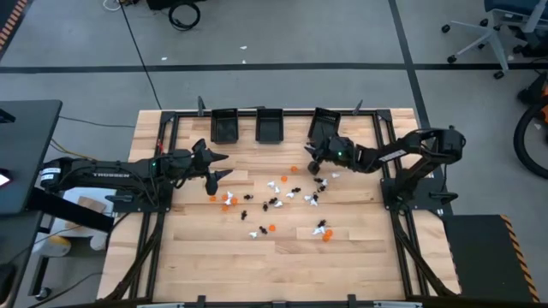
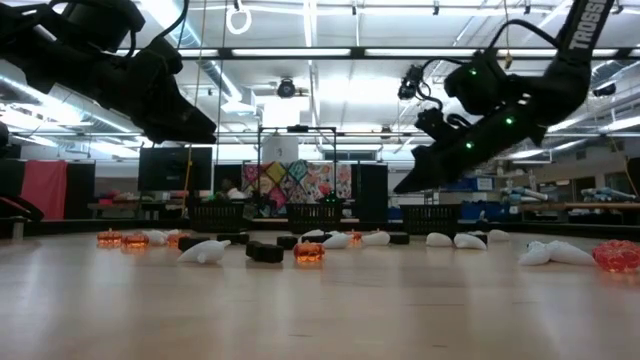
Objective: Sort Halloween decoration
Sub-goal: Put the white ghost toy into the right black basket
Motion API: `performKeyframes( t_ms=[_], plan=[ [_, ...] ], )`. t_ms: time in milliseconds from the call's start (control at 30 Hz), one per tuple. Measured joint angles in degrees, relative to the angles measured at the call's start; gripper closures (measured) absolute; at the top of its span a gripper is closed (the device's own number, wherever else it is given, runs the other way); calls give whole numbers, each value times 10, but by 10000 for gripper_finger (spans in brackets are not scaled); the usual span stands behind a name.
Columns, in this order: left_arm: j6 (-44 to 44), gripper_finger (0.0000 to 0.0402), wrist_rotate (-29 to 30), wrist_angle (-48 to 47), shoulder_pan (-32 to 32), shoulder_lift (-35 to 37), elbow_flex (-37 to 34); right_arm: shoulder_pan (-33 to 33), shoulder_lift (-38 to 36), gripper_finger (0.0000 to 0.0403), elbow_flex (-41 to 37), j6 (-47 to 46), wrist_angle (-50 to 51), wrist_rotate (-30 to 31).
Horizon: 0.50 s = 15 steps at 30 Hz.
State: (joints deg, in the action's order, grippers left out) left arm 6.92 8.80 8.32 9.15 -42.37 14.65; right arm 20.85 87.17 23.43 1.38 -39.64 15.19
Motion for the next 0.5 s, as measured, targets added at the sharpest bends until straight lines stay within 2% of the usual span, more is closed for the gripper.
performKeyframes(
  t_ms=[167,500],
  plan=[
    [0,147,0,0,0,0,0,44,-12,321,19,8,38,-2],
    [-2,148,0,0,0,0,0,119,-6,321,19,-18,45,-19]
  ],
)
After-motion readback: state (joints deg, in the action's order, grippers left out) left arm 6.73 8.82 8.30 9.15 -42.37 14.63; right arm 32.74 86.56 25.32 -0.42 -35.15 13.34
